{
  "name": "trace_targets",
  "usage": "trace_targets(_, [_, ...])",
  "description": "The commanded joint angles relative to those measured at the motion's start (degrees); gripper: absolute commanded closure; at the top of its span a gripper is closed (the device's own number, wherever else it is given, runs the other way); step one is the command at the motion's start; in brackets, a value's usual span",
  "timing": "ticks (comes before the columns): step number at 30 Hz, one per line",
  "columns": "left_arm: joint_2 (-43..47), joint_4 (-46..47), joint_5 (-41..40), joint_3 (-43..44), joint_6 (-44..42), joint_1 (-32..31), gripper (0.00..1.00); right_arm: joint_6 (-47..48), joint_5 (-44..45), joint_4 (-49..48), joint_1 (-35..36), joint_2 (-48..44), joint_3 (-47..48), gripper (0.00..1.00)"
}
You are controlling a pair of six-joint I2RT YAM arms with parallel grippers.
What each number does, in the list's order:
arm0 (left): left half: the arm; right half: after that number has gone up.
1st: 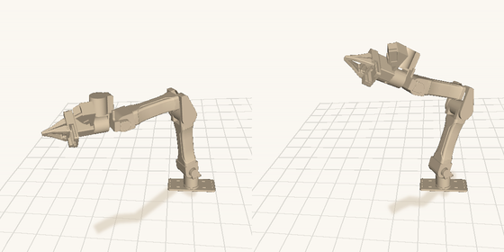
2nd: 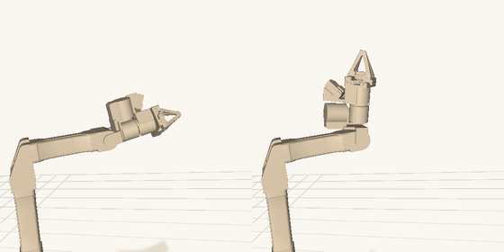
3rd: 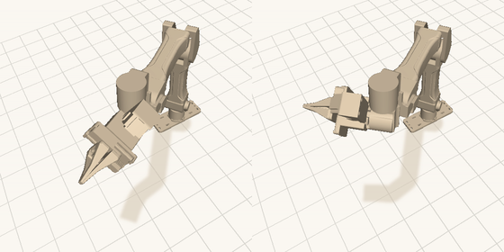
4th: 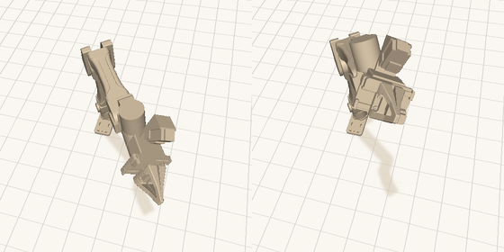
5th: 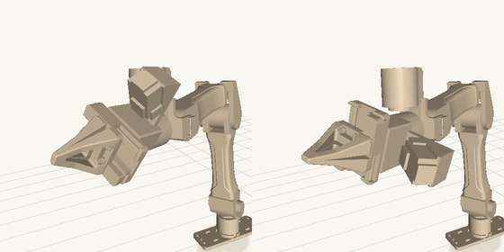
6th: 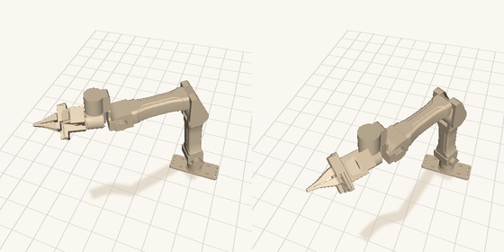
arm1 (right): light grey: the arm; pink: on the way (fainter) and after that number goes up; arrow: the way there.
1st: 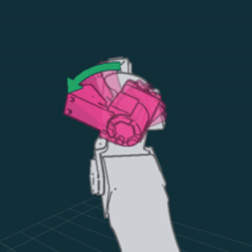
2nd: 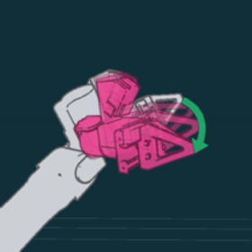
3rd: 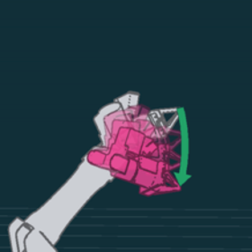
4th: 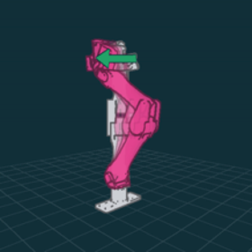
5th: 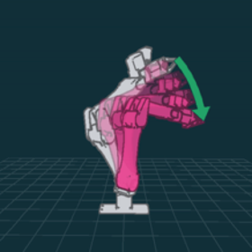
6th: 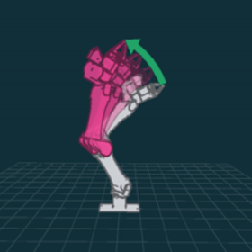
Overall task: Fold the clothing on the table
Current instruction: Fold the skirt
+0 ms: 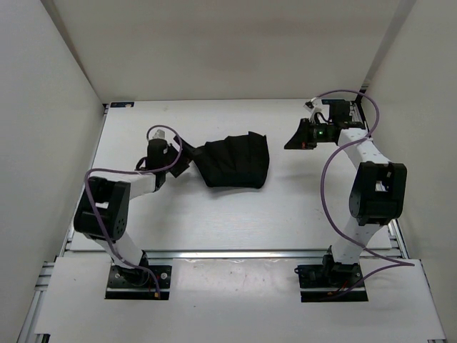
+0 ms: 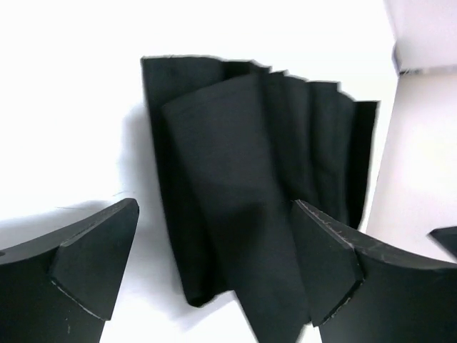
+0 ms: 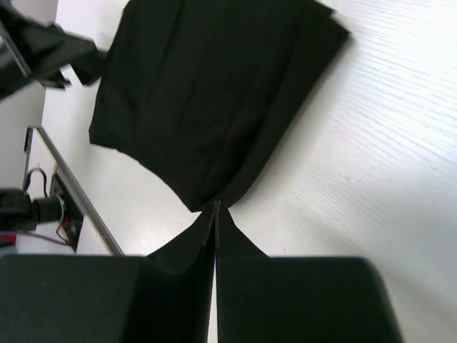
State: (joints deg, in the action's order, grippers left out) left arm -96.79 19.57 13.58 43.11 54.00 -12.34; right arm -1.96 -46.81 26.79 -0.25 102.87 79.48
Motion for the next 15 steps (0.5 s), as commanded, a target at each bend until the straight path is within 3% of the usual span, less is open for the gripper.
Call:
trace_targets(1, [9.77, -0.5, -3.82, 5.03, -1.61, -0.22, 0.01, 3.89, -5.57, 0.37, 2.7, -3.11, -0.29, 1.0])
trace_targets(3, [11.97, -3.56, -4.62, 9.6, -2.75, -1.89, 0.02, 4.24, -6.71, -0.15, 3.41, -2.76, -0.73, 1.0])
trace_targets(5, [11.19, -6.38, -1.73, 17.67, -4.94, -6.1, 0.29, 3.1, -7.85, -1.55, 4.03, -2.33, -1.17, 1.0])
trace_targets(6, [9.97, -7.61, 1.67, 19.19, -4.95, -7.16, 0.77, 2.05, -8.99, -2.69, 4.38, -1.8, -1.78, 1.0])
trace_targets(7, [8.04, -9.27, 5.28, 21.64, -4.52, -8.83, 1.0, 2.31, -9.7, -3.92, 4.3, -1.71, -2.4, 1.0])
trace_targets(11, [2.93, -17.89, 12.86, 23.34, -10.21, -14.81, 1.0, 2.3, -15.4, -4.9, 6.4, 1.97, -1.97, 1.0])
trace_targets(15, [-0.67, -14.04, 20.33, 17.36, -8.47, -16.13, 1.0, 3.27, -21.12, -3.68, 8.33, 7.33, 0.49, 0.99])
